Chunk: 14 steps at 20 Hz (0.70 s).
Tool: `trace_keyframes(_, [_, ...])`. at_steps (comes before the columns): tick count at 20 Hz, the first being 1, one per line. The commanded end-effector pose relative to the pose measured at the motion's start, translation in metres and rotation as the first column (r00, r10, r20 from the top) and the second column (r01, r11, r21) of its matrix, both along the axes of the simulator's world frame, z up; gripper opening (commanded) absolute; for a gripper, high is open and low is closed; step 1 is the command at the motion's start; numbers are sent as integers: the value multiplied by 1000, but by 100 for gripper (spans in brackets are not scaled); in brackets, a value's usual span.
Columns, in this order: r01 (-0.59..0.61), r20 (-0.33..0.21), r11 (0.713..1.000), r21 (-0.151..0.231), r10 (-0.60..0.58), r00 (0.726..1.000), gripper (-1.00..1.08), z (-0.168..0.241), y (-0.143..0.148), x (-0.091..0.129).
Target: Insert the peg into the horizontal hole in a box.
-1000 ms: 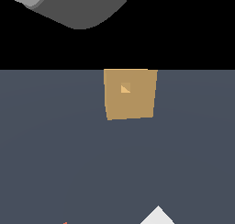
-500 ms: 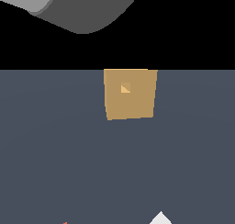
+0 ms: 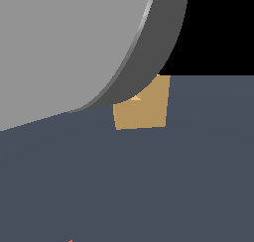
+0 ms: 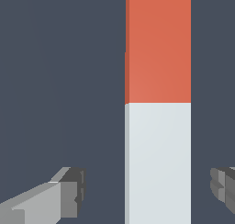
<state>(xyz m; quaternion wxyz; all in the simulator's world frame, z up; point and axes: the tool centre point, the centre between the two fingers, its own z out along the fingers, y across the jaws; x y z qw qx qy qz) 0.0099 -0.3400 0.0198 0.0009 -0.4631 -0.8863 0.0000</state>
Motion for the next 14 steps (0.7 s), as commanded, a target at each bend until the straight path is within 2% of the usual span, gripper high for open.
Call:
trace_keyframes(1, [0, 2, 1000, -1, 0, 1000, 100, -6, 0, 1])
trace_keyframes(5, [0, 2, 1000, -1, 0, 1000, 100, -5, -1, 2])
trace_keyframes(6, [0, 2, 1000, -1, 0, 1000, -100, -5, -1, 2])
trace_keyframes(14, [0, 2, 1000, -1, 0, 1000, -100, -5, -1, 2])
